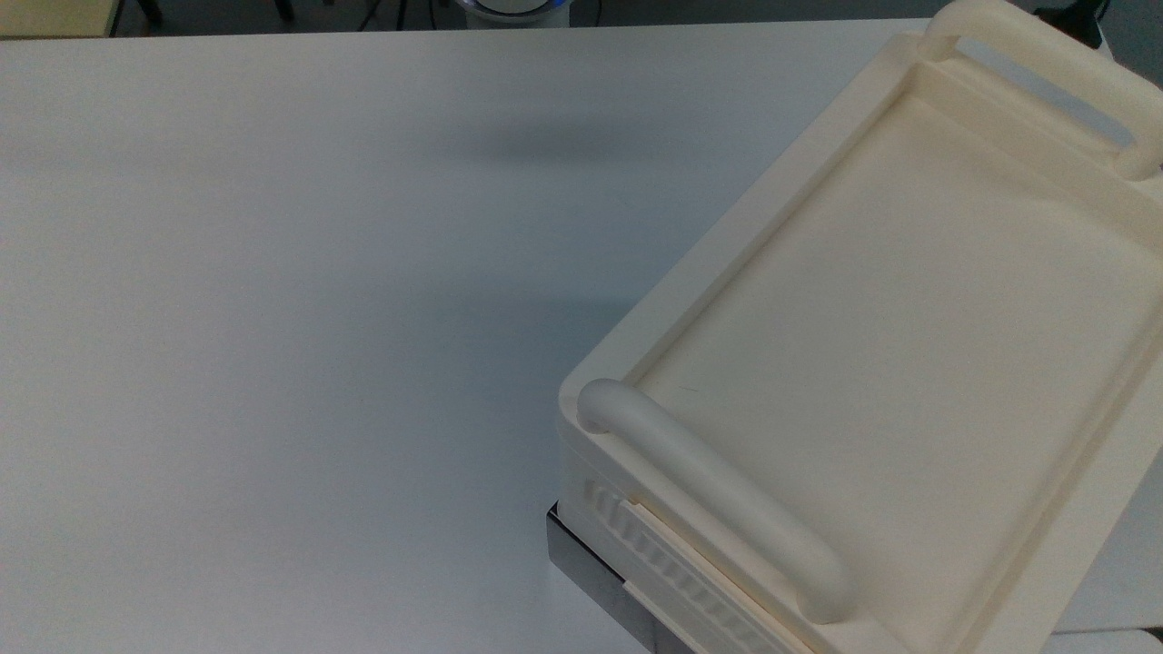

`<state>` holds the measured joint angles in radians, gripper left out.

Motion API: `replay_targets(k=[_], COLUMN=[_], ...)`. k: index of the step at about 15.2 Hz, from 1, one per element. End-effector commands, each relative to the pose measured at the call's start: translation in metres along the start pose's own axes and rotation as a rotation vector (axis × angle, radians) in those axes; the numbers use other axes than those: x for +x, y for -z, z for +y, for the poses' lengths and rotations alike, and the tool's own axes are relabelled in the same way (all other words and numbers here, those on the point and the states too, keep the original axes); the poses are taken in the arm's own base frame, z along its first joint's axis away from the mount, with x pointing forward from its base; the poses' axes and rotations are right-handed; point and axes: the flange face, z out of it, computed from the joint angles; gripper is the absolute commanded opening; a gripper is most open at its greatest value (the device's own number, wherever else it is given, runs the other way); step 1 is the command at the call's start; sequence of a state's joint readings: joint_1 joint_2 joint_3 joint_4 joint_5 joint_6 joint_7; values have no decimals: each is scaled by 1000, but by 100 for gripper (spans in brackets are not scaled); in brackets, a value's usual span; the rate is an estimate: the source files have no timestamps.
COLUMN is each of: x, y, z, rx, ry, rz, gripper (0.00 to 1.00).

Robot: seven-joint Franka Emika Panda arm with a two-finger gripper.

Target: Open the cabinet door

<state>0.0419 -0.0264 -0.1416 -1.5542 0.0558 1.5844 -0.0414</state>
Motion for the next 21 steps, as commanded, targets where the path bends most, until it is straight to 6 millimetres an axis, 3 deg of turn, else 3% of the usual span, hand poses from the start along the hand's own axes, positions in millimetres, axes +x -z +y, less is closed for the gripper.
replay_targets(k=[1,11,16,21], x=[-3,-2,-2,4], y=[0,-1,1,-1], z=[-1,2,-1,-54], rx=[-17,0,-1,-12], ry=[18,42,257,501], rz=[13,17,23,43], gripper=[100,100,100,100])
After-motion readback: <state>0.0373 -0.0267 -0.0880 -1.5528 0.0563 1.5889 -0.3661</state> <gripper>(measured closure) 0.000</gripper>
